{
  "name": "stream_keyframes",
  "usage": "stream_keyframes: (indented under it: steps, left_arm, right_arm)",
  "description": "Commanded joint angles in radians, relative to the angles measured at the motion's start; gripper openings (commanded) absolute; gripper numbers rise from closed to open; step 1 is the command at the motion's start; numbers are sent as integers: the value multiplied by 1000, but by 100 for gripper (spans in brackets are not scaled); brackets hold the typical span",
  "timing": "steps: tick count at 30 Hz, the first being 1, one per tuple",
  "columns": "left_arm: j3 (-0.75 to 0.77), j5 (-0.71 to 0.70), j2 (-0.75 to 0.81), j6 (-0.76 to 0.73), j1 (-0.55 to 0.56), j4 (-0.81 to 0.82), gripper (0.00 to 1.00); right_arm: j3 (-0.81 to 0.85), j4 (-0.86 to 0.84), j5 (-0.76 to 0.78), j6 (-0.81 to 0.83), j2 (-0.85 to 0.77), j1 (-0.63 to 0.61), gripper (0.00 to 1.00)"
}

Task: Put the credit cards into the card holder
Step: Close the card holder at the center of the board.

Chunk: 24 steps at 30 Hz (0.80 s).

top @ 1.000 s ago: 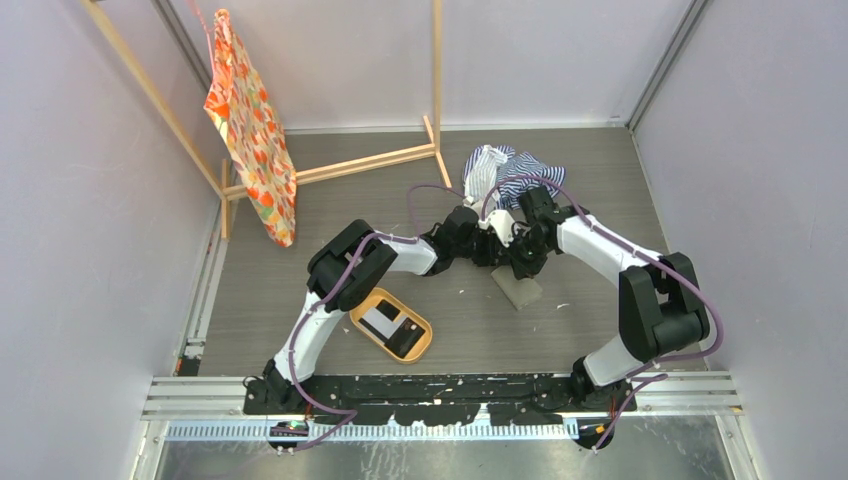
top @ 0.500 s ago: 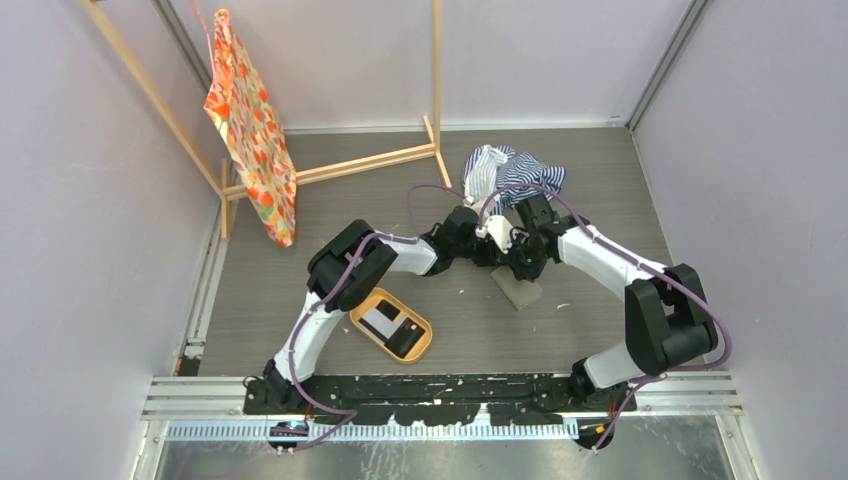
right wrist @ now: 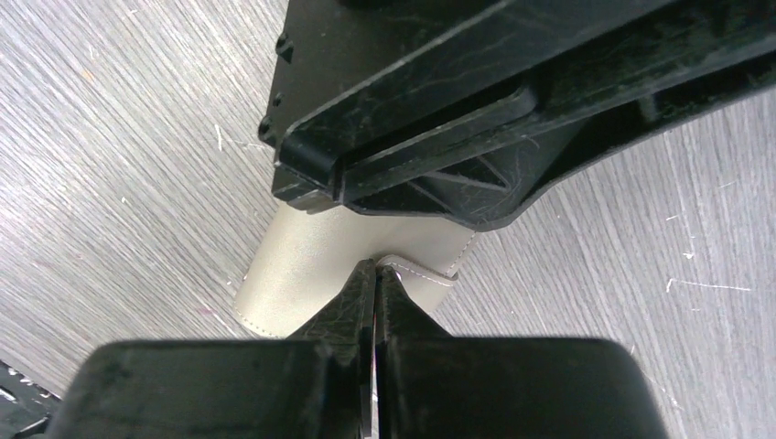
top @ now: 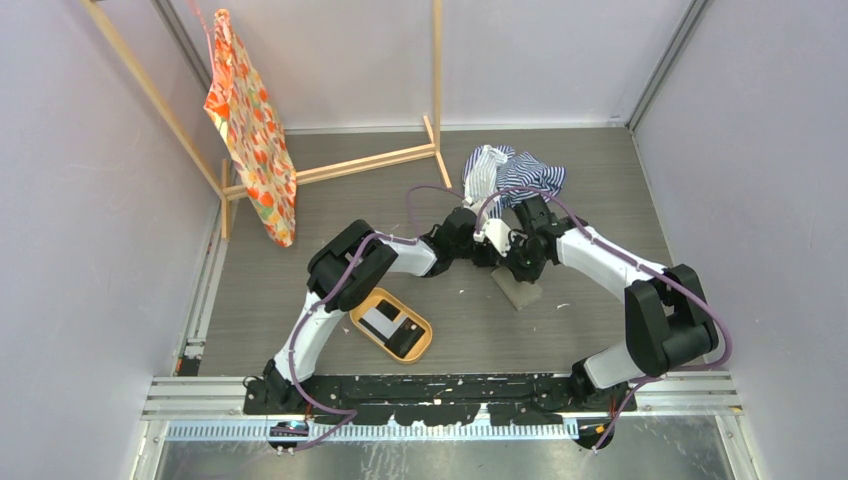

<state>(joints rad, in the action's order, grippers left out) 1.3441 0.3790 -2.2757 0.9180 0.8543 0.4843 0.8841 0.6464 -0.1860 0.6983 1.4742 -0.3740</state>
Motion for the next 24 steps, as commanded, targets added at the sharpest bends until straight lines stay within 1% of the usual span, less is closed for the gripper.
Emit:
stream_keyframes:
  steps: [1, 3, 5, 7, 9, 12, 14, 18, 20, 22, 23, 24]
  left_arm:
    - [-84, 11, -72, -57, 19, -261, 26]
    - [-89, 18, -66, -57, 13, -253, 28]
    - [-96, 27, -54, -59, 4, -242, 30]
    - [-105, 37, -32, -65, -8, -232, 32]
    - [-109, 40, 5, -87, -24, -244, 35]
    - [-99, 28, 82, -147, -45, -302, 39]
    - [-87, 7, 141, -190, -59, -352, 41]
    - [-78, -45, 283, -306, -81, -446, 43]
    - [-94, -80, 381, -383, -81, -493, 45]
    - [-133, -114, 498, -462, -81, -542, 49]
    - [-159, -134, 587, -498, -81, -557, 51]
    - [-191, -155, 655, -527, -81, -569, 52]
  right_arm:
    - [-26, 131, -6, -58, 51, 4, 8]
    - [1, 126, -52, -86, 29, 13, 29]
    - [42, 134, -101, -103, -1, 21, 47]
    - [82, 147, -157, -113, -29, 40, 59]
    - [126, 171, -217, -112, -50, 88, 66]
    - [171, 218, -360, -94, -93, 223, 69]
    - [169, 244, -417, -76, -138, 273, 71]
    - [132, 239, -425, -79, -246, 352, 77]
    - [131, 228, -433, -102, -294, 413, 81]
    - [136, 214, -430, -119, -339, 467, 88]
    - [141, 208, -417, -125, -370, 489, 96]
    - [149, 201, -406, -133, -382, 512, 99]
